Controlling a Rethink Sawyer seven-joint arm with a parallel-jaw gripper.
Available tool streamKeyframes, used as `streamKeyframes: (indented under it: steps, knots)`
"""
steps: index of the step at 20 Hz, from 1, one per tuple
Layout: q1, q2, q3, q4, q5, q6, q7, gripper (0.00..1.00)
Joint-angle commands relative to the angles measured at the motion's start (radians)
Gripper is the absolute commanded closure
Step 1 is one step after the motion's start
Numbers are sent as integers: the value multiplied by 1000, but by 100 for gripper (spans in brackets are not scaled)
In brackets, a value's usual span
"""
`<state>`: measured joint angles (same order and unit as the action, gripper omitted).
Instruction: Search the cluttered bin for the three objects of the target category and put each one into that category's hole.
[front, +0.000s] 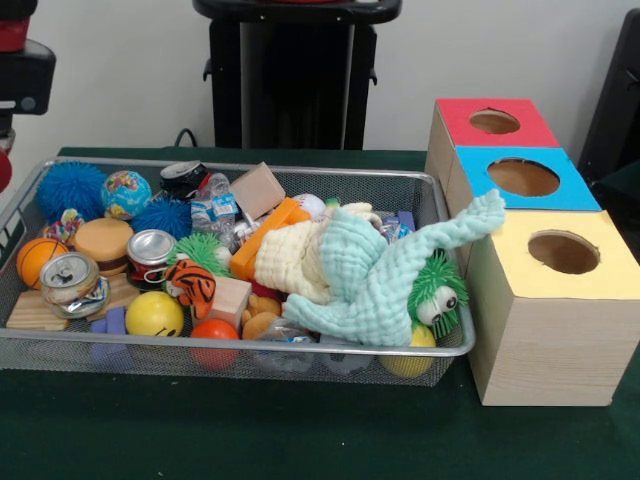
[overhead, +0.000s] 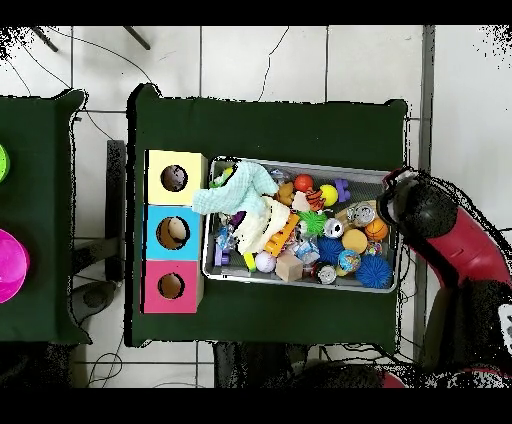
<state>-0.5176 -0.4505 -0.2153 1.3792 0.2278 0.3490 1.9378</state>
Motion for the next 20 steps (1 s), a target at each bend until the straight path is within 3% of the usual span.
streamKeyframes:
  steps: [1, 6, 14, 20]
  knots:
    - [-88, -27, 77, 88, 4, -35, 122, 0]
    - [-137, -63, 99, 110, -22, -13, 70, 0]
    - [-137, -85, 95, 120, -34, 7, 79, 0]
    - [-177, -108, 114, 137, -54, 18, 32, 0]
